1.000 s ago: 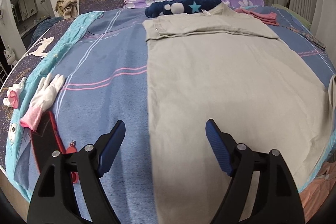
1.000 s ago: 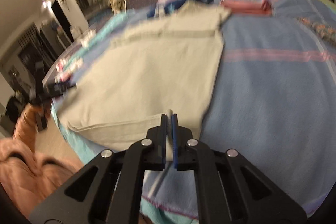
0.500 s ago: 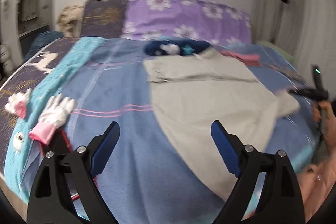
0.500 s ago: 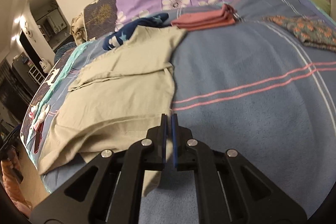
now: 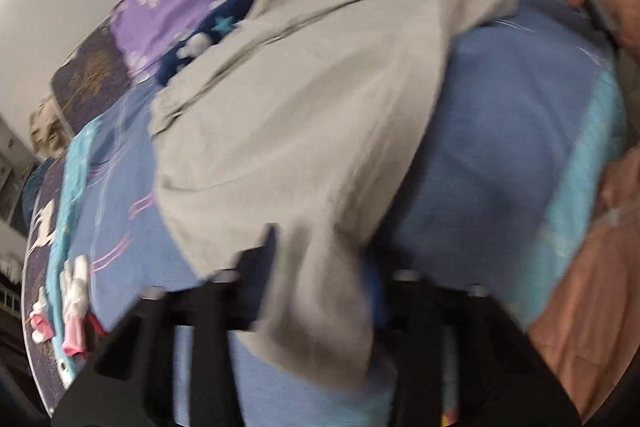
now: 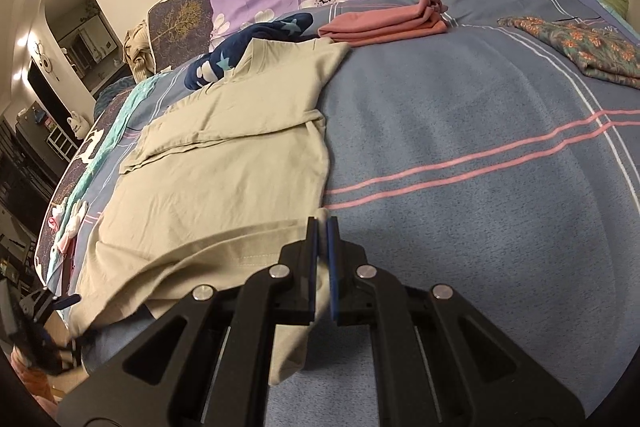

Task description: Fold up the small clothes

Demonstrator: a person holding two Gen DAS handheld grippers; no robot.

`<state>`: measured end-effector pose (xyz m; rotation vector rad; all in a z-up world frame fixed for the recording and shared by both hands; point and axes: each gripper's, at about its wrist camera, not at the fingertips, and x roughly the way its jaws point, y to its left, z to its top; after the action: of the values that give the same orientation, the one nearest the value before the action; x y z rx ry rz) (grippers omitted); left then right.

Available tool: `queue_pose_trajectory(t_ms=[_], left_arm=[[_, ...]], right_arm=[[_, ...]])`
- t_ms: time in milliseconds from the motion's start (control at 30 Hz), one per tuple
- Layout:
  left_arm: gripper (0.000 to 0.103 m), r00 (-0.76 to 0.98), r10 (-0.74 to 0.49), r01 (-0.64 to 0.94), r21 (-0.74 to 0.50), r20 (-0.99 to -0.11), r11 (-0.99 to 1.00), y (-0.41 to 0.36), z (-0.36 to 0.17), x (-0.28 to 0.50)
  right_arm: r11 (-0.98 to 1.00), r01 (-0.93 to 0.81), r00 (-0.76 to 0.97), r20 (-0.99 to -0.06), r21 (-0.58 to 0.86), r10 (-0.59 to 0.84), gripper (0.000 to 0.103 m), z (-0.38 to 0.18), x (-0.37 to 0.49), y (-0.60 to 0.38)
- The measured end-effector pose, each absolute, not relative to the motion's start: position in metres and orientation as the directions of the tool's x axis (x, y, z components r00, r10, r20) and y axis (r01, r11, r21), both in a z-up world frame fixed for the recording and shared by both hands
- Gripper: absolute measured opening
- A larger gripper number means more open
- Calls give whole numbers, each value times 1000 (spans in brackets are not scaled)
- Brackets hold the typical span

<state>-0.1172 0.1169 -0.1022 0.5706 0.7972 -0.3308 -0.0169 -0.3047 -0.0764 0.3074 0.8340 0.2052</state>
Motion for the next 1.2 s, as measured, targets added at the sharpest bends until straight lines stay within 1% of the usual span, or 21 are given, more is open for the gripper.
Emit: queue_pose_trajectory(t_ms=[33, 133, 167, 233, 267, 300, 400, 467, 500, 533, 567, 633, 667, 767, 933, 967, 1000, 1067, 1100, 1133, 1200], left_arm=[[21, 673, -57, 445, 342, -738, 828, 127, -92, -107], [22, 713, -117, 400, 264, -691, 878, 153, -54, -74], [25, 726, -144, 398, 239, -673, 886, 160, -43, -65], [40, 740, -167, 370, 188, -651, 910, 173, -32, -38], [53, 740, -160, 345, 165, -654, 924, 182, -31, -21], [56, 739, -141, 320, 159, -658, 934, 188, -34, -8], [56, 715, -102, 254, 121, -691, 960, 208, -47, 25], [56, 699, -165, 257, 29, -696, 966, 217, -51, 26], [56, 685, -225, 273, -41, -693, 961, 222, -54, 23], [58, 669, -275, 290, -98, -691, 952, 226, -58, 23], [63, 659, -291, 293, -120, -693, 949, 228, -62, 24], [66, 650, -264, 272, -107, -713, 956, 227, -72, 30], [66, 644, -257, 264, -106, -721, 959, 227, -76, 34], [66, 629, -282, 261, -145, -724, 954, 223, -83, 50], [66, 572, -300, 270, -170, -763, 948, 216, -96, 89], [62, 549, -319, 277, -192, -773, 942, 212, -100, 98], [41, 532, -334, 285, -207, -778, 936, 210, -103, 100], [11, 510, -335, 282, -213, -793, 935, 204, -110, 111], [3, 514, -343, 282, -223, -786, 933, 202, -110, 112], [3, 527, -344, 283, -221, -777, 933, 201, -108, 111], [3, 579, -316, 291, -171, -752, 941, 198, -96, 99]], right_arm=[[931, -63, 655, -689, 360, 311, 4, -76, -16, -307], [926, -71, 657, -681, 371, 323, 4, -73, -10, -305], [930, -70, 662, -680, 362, 315, 4, -71, -8, -303], [935, -65, 671, -678, 349, 300, 4, -70, -2, -300], [935, -58, 673, -678, 351, 297, 4, -70, 1, -300], [933, -49, 670, -681, 357, 296, 4, -72, 4, -301], [924, -24, 661, -688, 382, 302, 5, -78, 9, -308], [913, -18, 656, -684, 408, 319, 5, -82, 9, -313], [908, -17, 654, -682, 418, 326, 5, -83, 8, -315], [905, -14, 652, -682, 426, 332, 8, -85, 8, -317], [904, -8, 650, -685, 427, 329, 10, -86, 8, -319], [897, 8, 644, -688, 442, 334, 13, -90, 9, -323], [889, 17, 638, -689, 458, 343, 16, -92, 10, -326], [870, 46, 630, -690, 491, 356, 26, -98, 8, -332], [827, 73, 604, -685, 557, 407, 35, -112, 4, -338], [811, 73, 601, -674, 581, 429, 36, -115, 3, -339], [789, 71, 596, -660, 611, 457, 36, -118, 4, -339], [769, 64, 583, -649, 636, 489, 33, -120, 6, -335], [770, 56, 576, -650, 636, 495, 25, -121, 8, -332], [785, 50, 581, -657, 617, 479, 4, -118, 10, -327], [831, 5, 637, -643, 556, 426, 4, -96, 7, -317]])
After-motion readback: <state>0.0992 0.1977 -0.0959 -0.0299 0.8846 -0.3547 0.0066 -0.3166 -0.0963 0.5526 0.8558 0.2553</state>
